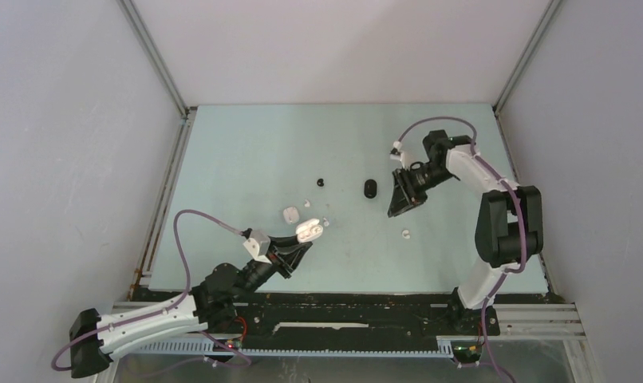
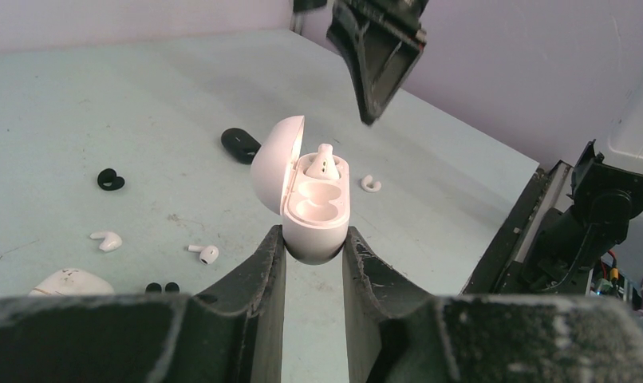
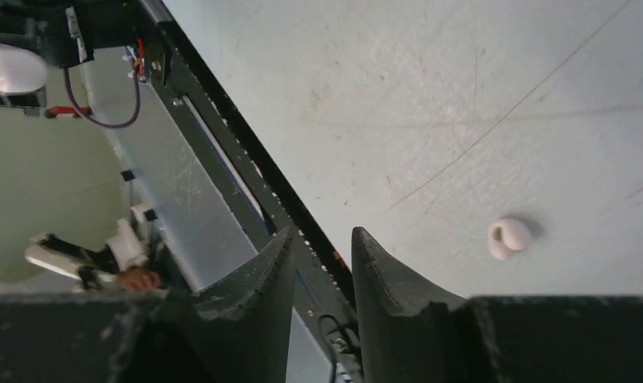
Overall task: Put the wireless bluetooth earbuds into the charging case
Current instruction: Place the left earbud at the center of the board, then turn over the left earbud at the center of the board.
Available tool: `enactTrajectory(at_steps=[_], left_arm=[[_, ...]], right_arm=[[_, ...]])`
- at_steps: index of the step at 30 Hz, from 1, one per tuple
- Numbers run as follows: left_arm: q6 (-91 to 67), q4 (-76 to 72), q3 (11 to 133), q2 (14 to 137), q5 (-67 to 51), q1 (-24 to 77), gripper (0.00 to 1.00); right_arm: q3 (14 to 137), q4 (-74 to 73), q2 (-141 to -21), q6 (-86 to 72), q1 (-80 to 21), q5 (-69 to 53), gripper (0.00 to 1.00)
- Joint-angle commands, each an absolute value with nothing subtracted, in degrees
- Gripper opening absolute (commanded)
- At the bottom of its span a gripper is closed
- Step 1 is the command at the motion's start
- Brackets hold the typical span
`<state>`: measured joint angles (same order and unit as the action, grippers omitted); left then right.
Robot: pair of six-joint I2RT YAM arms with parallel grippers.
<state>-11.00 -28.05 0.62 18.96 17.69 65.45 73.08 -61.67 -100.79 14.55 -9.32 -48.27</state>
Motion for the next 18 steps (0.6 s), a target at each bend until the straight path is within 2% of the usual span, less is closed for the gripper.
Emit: enactTrajectory(at_steps=[1, 4, 9, 13, 18], left_arm=[[-10.56, -31.45, -5.78, 20.08, 16.75, 65.21, 0.00], [-10.55, -31.85, -5.70, 20.87, 16.44, 65.16, 0.00], [-10.63, -31.87, -5.94, 20.29, 16.63, 65.20, 0.00], [-10.56, -31.27, -6.14, 19.23, 17.72, 65.17, 0.00], [-10.37, -30.52, -6.23, 18.10, 18.39, 65.20, 0.00]], right_arm=[[81.34, -72.66, -95.84, 37.28, -7.54, -50.40, 0.34], [80.10, -68.73, -91.26, 51.54, -9.00, -40.98, 0.30], [70.28, -55.95, -82.09, 72.72, -13.60, -33.22, 0.22], [65.39, -52.86, -81.46, 84.41, -21.43, -22.60, 0.17], [59.13, -47.62, -84.02, 96.05, -25.68, -12.80, 0.19]])
